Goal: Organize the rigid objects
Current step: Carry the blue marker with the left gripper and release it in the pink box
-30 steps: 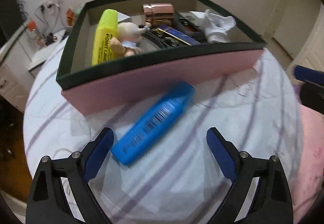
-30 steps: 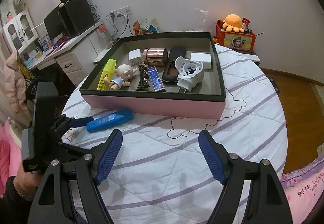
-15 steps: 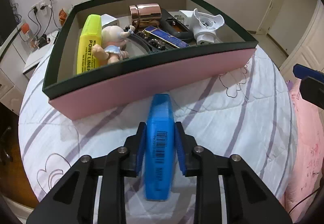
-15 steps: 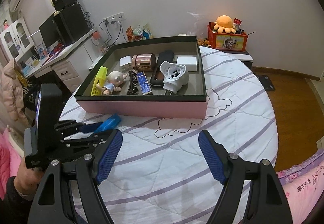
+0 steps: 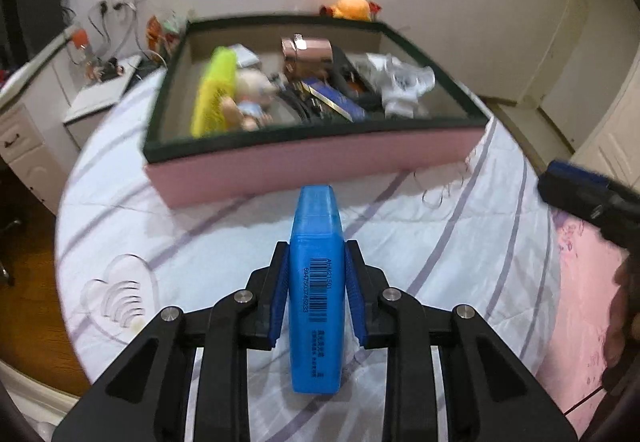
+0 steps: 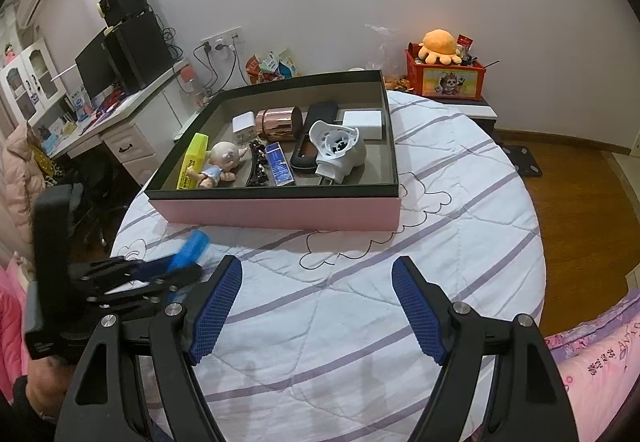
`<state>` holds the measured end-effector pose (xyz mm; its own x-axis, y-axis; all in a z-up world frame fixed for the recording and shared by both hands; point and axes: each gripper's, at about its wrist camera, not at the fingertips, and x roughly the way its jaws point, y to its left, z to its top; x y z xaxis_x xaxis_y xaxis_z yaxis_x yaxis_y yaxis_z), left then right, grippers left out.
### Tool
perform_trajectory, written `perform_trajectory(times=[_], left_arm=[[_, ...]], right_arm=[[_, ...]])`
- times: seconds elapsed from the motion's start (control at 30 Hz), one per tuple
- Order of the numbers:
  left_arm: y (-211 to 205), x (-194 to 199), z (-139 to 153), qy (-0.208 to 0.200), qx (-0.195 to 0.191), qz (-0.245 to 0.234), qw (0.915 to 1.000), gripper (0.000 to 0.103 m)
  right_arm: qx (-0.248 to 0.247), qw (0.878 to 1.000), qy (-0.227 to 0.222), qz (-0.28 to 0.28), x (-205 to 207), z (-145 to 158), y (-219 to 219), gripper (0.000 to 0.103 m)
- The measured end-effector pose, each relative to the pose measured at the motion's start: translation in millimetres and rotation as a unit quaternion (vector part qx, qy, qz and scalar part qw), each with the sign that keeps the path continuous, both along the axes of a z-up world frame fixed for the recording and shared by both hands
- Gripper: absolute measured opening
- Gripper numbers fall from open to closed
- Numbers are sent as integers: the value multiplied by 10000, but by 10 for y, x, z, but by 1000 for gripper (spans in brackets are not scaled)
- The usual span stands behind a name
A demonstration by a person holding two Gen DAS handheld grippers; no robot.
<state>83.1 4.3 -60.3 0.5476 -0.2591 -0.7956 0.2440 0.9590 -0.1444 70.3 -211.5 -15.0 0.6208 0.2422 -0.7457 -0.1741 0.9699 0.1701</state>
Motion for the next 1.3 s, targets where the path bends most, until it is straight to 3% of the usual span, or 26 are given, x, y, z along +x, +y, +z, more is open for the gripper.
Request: perform_trajectory(times=[0.23,0.57,0.77,1.13,1.23,1.3], left_arm=[[68,165,408,-416,12,298,9987,27],[-121,830,565,-509,-114,186,9985,27],[-312,1219,412,-345,-108,128,9993,27],[-475,1483,-47,149,85,194,9997,28],[-483,1481,-85,200,87,179,9996,44],[-504,1431,-48,102,100,181,9997,70]], right_arm=[[16,9999,-77,150,58,55,84,79],[45,9989,-459,75,488,338,60,79],[114,9982,-567,-126,752,427,-105,79],[210,9993,-264,-158,955,176,-211,79],[217,9993,-251,-155,937,166,-211,79],[210,9993,-253,-165,917,174,-210,79]])
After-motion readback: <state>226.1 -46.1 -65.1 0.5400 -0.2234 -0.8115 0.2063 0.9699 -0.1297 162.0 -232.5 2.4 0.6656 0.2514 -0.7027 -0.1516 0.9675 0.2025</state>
